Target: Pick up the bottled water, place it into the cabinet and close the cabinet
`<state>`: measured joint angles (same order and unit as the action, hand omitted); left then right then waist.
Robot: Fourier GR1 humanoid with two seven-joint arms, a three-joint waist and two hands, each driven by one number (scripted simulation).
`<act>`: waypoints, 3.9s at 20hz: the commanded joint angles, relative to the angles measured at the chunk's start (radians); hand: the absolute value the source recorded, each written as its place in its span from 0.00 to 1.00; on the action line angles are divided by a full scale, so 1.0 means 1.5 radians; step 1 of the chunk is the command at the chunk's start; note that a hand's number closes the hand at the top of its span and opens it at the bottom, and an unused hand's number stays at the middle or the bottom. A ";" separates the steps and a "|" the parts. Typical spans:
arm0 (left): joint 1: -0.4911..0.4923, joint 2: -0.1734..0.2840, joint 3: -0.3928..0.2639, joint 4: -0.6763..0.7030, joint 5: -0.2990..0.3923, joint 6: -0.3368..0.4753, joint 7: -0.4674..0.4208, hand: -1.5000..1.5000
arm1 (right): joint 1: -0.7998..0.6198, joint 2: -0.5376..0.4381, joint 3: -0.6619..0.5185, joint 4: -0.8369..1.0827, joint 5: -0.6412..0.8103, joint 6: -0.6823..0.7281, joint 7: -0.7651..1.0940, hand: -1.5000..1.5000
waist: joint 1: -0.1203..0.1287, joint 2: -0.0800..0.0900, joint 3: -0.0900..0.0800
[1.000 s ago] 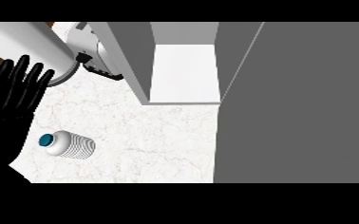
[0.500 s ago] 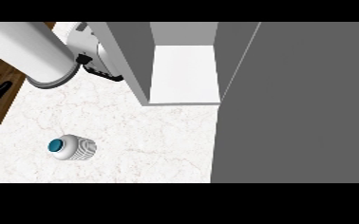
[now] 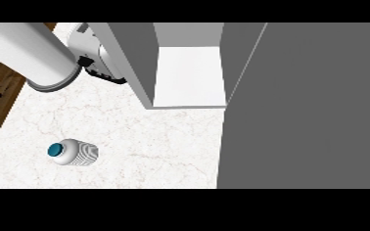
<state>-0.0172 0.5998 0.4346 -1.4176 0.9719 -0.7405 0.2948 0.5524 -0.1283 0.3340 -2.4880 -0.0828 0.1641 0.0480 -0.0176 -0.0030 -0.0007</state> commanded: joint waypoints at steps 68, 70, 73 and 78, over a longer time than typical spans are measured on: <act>-0.184 -0.399 -0.298 0.483 -0.642 0.421 -0.751 1.00 | 0.330 -0.183 0.100 -0.128 0.044 -0.050 -0.251 0.00 | -0.001 -0.001 0.000; -0.199 -0.399 -0.329 0.472 -0.614 0.447 -0.720 1.00 | 0.364 -0.188 0.118 -0.099 0.066 -0.044 -0.315 0.00 | -0.009 -0.004 0.000; -0.227 -0.399 -0.379 0.439 -0.549 0.485 -0.669 1.00 | 0.328 -0.193 0.097 -0.104 0.038 -0.050 -0.280 0.00 | -0.003 0.000 0.000; -0.267 -0.400 -0.465 0.384 -0.499 0.585 -0.568 1.00 | 0.297 -0.170 0.099 -0.049 0.039 -0.061 -0.299 0.00 | -0.002 0.001 0.000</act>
<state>-0.3579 0.0026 -0.1833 -0.8055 0.1557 0.0579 -0.6570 1.0050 -0.3917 0.4727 -2.4925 -0.0147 0.0893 -0.4454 -0.0191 -0.0037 -0.0003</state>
